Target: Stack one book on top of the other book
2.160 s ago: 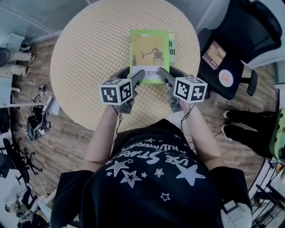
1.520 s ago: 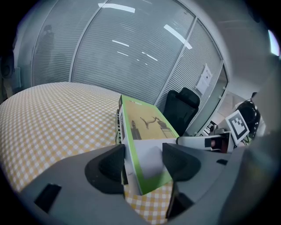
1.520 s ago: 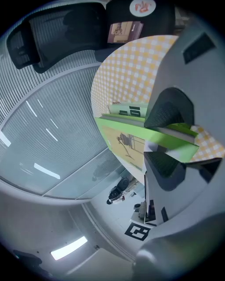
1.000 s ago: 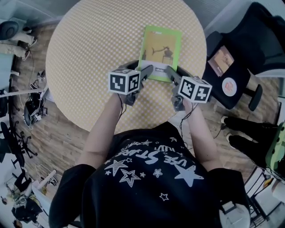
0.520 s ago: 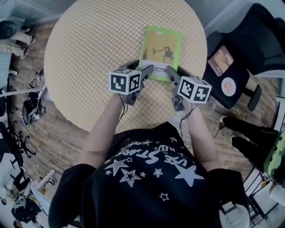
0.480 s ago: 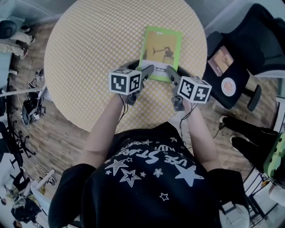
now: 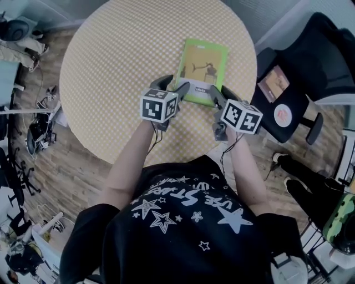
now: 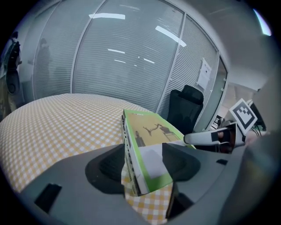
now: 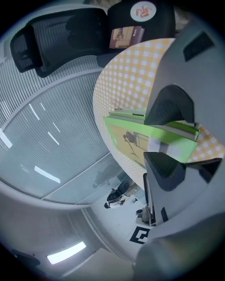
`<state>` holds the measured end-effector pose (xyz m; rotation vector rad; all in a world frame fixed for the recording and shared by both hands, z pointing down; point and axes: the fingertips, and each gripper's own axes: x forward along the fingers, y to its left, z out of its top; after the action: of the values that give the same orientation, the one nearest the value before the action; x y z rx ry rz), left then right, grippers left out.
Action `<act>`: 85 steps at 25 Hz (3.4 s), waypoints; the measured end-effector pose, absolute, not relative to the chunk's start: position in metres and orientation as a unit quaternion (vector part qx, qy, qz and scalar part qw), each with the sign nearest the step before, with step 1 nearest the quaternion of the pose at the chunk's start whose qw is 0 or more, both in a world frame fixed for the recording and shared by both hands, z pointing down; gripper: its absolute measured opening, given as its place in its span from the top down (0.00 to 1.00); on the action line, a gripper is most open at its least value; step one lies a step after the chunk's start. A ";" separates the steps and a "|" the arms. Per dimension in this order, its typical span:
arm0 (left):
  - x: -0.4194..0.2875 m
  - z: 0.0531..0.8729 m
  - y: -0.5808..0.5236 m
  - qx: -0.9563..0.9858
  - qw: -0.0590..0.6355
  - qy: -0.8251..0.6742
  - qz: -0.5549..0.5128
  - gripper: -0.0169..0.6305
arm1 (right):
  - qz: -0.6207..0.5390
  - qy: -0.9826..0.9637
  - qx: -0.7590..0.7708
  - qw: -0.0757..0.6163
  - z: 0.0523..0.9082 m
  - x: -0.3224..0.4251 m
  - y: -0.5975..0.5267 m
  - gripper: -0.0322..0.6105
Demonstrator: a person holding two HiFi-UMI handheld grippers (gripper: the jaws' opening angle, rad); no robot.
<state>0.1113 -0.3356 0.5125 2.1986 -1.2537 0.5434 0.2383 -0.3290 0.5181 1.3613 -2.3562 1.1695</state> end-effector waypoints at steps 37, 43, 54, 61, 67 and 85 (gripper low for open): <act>0.045 0.401 -0.104 0.832 0.186 -0.516 0.085 0.90 | 0.279 -0.862 0.422 0.020 0.410 0.172 -0.133 0.87; 0.038 0.394 -0.047 0.846 0.174 -0.499 0.075 0.93 | 0.266 -0.861 0.434 0.013 0.402 0.165 -0.072 0.87; 0.045 0.397 0.015 0.864 0.176 -0.466 0.076 0.95 | 0.264 -0.846 0.462 0.015 0.401 0.181 -0.005 0.87; 0.044 0.395 0.022 0.848 0.175 -0.495 0.073 0.95 | 0.261 -0.863 0.432 0.020 0.398 0.178 -0.013 0.87; 0.052 0.388 0.028 0.818 0.179 -0.543 0.064 0.95 | 0.247 -0.890 0.381 0.040 0.390 0.184 -0.013 0.87; 0.177 0.363 0.117 0.770 0.155 -0.617 0.053 0.96 | 0.199 -0.936 0.284 0.063 0.373 0.295 0.061 0.89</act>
<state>0.1768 0.1174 0.3633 2.2045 -1.7682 0.1526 0.2945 0.0606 0.3728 0.8586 -2.8268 0.6015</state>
